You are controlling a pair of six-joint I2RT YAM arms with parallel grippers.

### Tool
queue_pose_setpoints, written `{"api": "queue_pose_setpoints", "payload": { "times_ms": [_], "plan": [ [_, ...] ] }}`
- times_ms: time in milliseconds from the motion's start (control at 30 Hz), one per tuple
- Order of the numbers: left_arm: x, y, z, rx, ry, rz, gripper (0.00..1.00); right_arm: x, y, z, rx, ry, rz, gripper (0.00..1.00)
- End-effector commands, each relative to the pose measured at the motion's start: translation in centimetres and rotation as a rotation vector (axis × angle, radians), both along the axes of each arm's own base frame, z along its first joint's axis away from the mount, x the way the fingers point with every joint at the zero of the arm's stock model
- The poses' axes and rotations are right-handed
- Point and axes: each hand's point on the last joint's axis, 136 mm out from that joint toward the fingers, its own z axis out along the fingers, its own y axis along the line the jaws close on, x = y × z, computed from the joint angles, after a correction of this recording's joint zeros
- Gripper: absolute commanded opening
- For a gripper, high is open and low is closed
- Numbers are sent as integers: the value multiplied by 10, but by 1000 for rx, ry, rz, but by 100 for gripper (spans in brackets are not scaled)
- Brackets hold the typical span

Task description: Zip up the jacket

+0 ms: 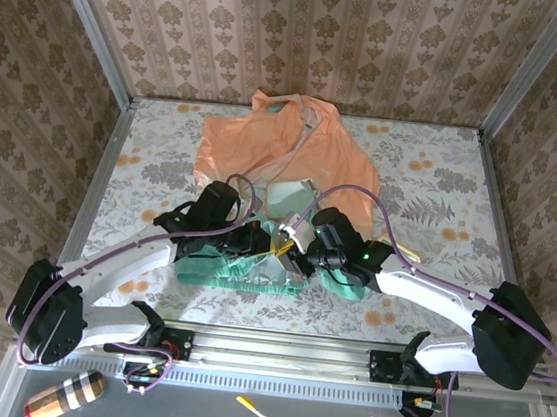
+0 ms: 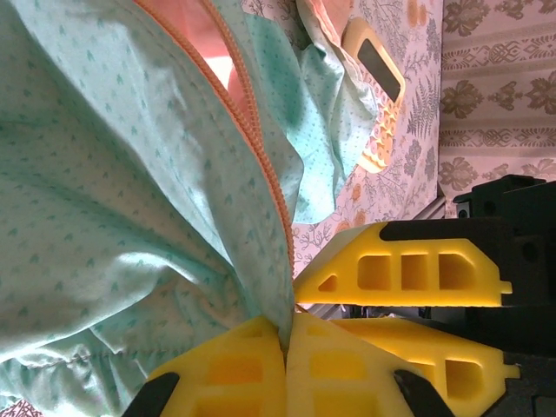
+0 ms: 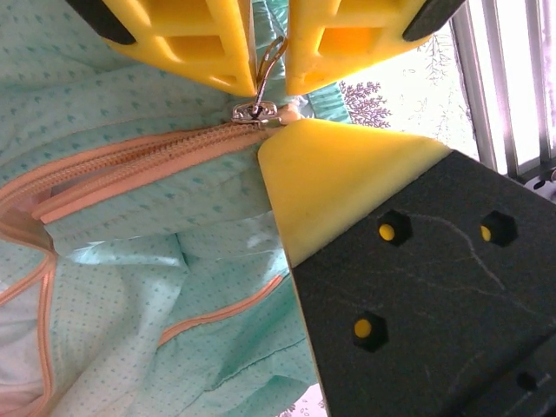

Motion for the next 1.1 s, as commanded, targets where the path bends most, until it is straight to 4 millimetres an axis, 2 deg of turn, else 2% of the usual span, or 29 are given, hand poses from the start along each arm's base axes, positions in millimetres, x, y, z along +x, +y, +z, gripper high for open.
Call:
{"api": "queue_pose_setpoints", "payload": {
  "times_ms": [0,200,333,633,667,800,1067],
  "plan": [
    [-2,-5,11,-17,-21,-39,0,1,9,4,10,-9,45,12],
    [-4,-6,12,-20,-22,-49,0,5,11,5,-7,-20,49,10],
    [-4,-5,10,-12,-27,-50,0,12,8,7,-22,-42,18,0],
    [-6,0,6,18,-38,-55,0,17,2,2,-56,-47,-22,0],
    [-6,1,6,19,-38,-56,0,16,3,-7,-70,-29,-13,0],
    [-6,0,6,21,-38,-61,0,12,9,-7,-58,-23,25,0],
    [-12,6,0,72,-39,-78,0,38,-3,-4,-116,-53,-111,0]
  ]
}}
